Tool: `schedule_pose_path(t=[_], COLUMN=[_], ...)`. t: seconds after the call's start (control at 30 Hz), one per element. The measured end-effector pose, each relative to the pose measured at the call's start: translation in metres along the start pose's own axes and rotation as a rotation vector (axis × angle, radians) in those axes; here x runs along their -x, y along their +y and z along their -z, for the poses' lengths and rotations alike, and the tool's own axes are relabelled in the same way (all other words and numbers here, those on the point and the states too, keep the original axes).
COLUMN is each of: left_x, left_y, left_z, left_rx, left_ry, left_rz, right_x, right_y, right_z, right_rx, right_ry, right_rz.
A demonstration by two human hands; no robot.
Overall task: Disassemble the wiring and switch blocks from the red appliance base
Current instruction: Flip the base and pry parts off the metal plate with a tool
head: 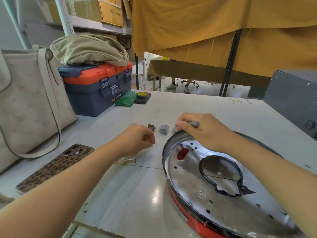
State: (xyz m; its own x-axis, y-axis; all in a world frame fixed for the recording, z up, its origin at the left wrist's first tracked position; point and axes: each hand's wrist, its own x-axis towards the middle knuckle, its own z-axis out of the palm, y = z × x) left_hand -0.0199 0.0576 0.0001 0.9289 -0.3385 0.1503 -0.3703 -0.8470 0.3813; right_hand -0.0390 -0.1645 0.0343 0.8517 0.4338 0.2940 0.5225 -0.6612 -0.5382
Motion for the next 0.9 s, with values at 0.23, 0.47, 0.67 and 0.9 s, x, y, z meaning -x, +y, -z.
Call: schedule_pose_path(t=[0.23,0.47,0.67,0.9], left_x=[-0.007,-0.004,0.01,0.027], left_y=[-0.002,-0.003,0.018,0.057], left_z=[-0.012,-0.007,0.011,0.01], left_rx=[-0.074,-0.004,0.213,0.451], left_ry=[-0.116,-0.099,0.057,-0.182], left_rz=[-0.02,0.023,0.04,0.162], right_x=[-0.002,-0.003,-0.001,0.009], right_y=[-0.001,-0.001,-0.004,-0.014], right_z=[0.003,0.004,0.011,0.022], right_rx=[0.016,0.032,0.061,0.101], right_ry=[-0.042,-0.067,-0.112,-0.124], right_rz=[-0.015,-0.035,-0.068,-0.093])
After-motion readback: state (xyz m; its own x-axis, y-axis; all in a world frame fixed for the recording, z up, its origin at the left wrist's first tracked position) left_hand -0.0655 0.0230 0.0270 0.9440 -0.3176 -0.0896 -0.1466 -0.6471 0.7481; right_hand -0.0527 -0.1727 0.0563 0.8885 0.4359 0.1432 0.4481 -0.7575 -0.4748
